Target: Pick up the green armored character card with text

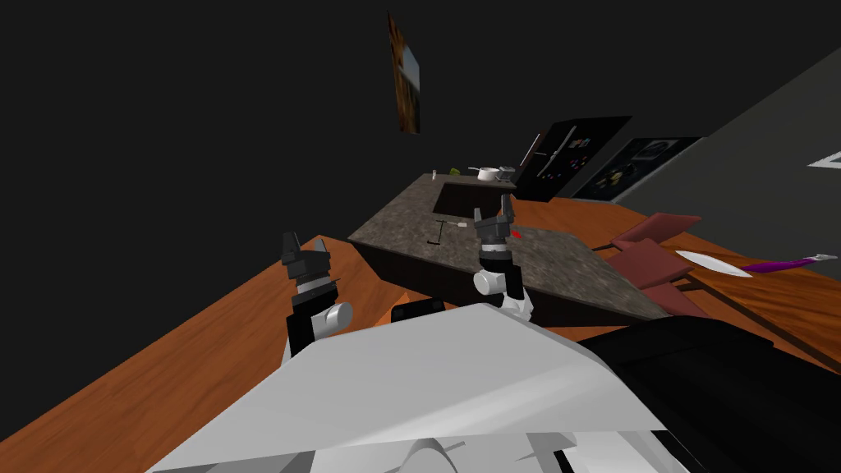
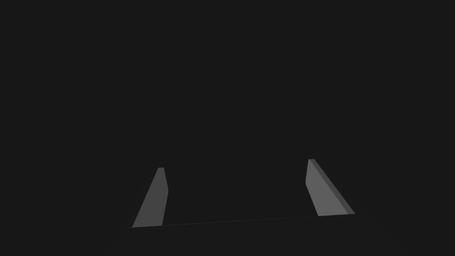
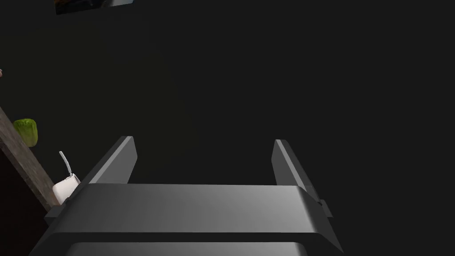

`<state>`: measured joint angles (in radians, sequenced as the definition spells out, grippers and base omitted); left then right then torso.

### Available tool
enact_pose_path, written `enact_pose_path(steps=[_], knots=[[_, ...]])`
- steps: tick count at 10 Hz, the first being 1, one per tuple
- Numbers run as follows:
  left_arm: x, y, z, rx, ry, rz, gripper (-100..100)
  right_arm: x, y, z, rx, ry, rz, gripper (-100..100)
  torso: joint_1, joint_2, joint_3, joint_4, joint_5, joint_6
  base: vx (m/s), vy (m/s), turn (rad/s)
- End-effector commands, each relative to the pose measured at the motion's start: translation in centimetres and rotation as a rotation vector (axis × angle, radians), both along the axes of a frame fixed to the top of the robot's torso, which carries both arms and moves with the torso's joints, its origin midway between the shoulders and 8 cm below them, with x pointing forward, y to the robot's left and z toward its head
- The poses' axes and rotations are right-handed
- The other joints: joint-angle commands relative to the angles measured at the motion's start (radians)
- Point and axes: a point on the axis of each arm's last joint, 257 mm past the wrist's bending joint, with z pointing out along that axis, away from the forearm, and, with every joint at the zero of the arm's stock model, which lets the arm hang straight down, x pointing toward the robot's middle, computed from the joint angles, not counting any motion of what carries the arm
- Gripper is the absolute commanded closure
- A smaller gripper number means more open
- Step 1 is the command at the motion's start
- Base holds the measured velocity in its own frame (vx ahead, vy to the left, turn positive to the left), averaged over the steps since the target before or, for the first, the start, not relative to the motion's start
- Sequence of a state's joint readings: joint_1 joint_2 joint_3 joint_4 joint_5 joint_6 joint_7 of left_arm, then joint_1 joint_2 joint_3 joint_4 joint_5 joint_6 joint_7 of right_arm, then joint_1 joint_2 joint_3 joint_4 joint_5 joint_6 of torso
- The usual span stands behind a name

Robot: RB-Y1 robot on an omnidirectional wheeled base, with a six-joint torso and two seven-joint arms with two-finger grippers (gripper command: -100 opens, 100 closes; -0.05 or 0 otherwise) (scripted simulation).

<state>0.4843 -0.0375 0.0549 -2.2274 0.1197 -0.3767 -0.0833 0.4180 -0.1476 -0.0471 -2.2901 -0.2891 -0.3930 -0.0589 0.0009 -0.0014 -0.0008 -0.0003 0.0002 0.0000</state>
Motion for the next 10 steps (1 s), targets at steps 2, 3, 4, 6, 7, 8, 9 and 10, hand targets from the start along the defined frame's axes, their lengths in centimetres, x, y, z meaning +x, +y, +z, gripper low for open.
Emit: enact_pose_path(steps=[2, 3, 4, 6, 7, 8, 9, 10], knots=[[0.0, 0.0, 0.0, 0.000, 0.000, 0.000, 0, 0.7, -0.1, -0.7, 0.096, -0.003, 0.074, -100, 0.000, 0.000, 0.000, 0.000, 0.000, 0.000, 0.014, 0.017, -0.019], [0.0, 0.0, 0.0, 0.000, 0.000, 0.000, 0, 1.2, -0.2, -1.1, 0.158, -0.005, 0.118, -100, 0.000, 0.000, 0.000, 0.000, 0.000, 0.000, 0.012, 0.010, -0.024], [0.0, 0.0, 0.0, 0.000, 0.000, 0.000, 0, 1.7, -0.3, -1.5, 0.206, -0.005, 0.153, -100, 0.000, 0.000, 0.000, 0.000, 0.000, 0.000, 0.015, 0.017, -0.034], [0.0, 0.0, 0.0, 0.000, 0.000, 0.000, 0, 2.2, -0.5, -2.0, 0.291, -0.009, 0.207, -100, 0.000, 0.000, 0.000, 0.000, 0.000, 0.000, 0.010, 0.013, -0.018], [0.0, 0.0, 0.0, 0.000, 0.000, 0.000, 0, 2.7, -0.6, -2.4, 0.337, -0.008, 0.239, -100, 0.000, 0.000, 0.000, 0.000, 0.000, 0.000, 0.017, 0.014, -0.033], [0.0, 0.0, 0.0, 0.000, 0.000, 0.000, 0, 2.7, -0.7, -2.5, 0.367, -0.011, 0.255, -100, 0.000, 0.000, 0.000, 0.000, 0.000, 0.000, 0.013, 0.013, -0.013], [0.0, 0.0, 0.0, 0.000, 0.000, 0.000, 0, 3.3, -0.8, -3.0, 0.428, -0.012, 0.294, -100, 0.000, 0.000, 0.000, 0.000, 0.000, 0.000, 0.010, 0.017, -0.029], [0.0, 0.0, 0.0, 0.000, 0.000, 0.000, 0, 3.3, -0.9, -3.0, 0.442, -0.014, 0.301, -100, 0.000, 0.000, 0.000, 0.000, 0.000, 0.000, 0.009, 0.013, -0.014]])
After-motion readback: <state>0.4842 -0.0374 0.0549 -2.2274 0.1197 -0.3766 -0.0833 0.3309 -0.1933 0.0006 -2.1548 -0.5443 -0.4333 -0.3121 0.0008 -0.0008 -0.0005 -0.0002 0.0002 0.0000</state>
